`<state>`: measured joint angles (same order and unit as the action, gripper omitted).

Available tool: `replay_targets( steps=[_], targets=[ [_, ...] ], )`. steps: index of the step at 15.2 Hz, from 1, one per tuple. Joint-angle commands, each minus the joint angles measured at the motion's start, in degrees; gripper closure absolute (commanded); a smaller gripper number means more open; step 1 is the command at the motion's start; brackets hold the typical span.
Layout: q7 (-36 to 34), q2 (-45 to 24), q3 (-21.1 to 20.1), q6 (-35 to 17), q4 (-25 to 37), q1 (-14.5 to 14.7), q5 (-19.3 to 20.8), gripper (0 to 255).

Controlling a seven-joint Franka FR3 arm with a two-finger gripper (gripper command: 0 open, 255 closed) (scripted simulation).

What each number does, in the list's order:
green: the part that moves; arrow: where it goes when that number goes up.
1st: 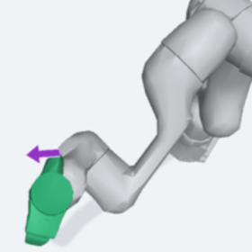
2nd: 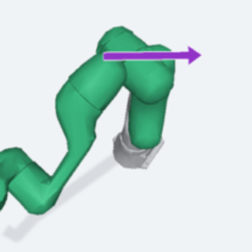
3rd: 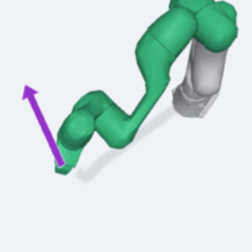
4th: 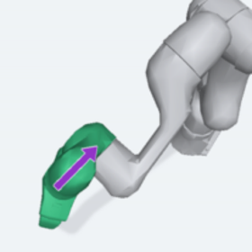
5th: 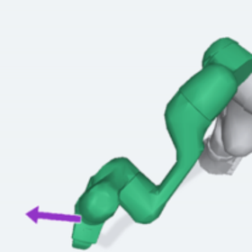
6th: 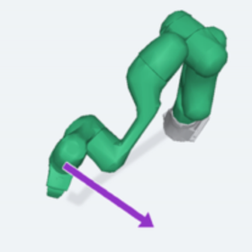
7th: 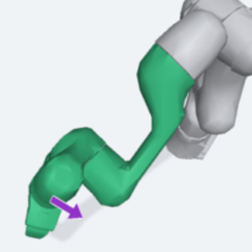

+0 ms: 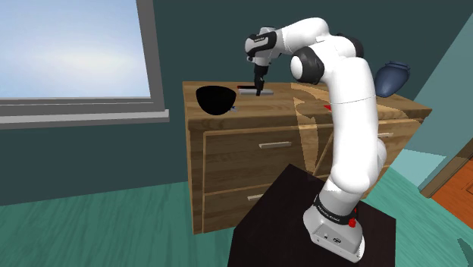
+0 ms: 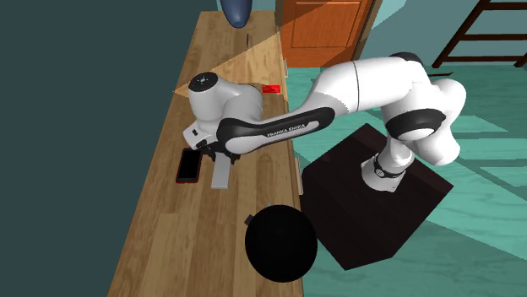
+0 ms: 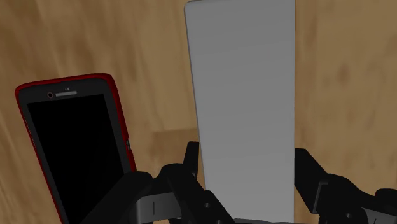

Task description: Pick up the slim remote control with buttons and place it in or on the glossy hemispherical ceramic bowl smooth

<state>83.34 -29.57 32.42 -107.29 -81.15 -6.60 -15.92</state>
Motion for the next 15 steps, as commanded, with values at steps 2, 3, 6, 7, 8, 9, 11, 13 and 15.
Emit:
replay_targets(
  steps=[2,3,6,7,8,9,11,13,15],
  targets=[
    [-0.17,0.21,0.14,2.07,1.92,-0.27,0.2,255],
    [-0.24,0.28,0.19,2.79,2.6,-0.35,0.27,255],
    [-0.45,0.42,0.3,5.02,4.76,-0.65,0.43,255],
    [-0.51,0.44,0.32,5.78,5.53,-0.77,0.47,255],
    [-0.58,0.43,0.35,6.55,6.32,-0.89,0.5,255],
    [-0.64,0.41,0.37,7.33,7.14,-1.03,0.51,255],
    [-0.75,0.32,0.4,8.93,8.87,-1.35,0.52,255],
    [-0.86,0.15,0.42,10.57,10.73,-1.71,0.48,255],
    [-0.96,-0.11,0.41,12.27,12.73,-2.14,0.39,255]
  ],
)
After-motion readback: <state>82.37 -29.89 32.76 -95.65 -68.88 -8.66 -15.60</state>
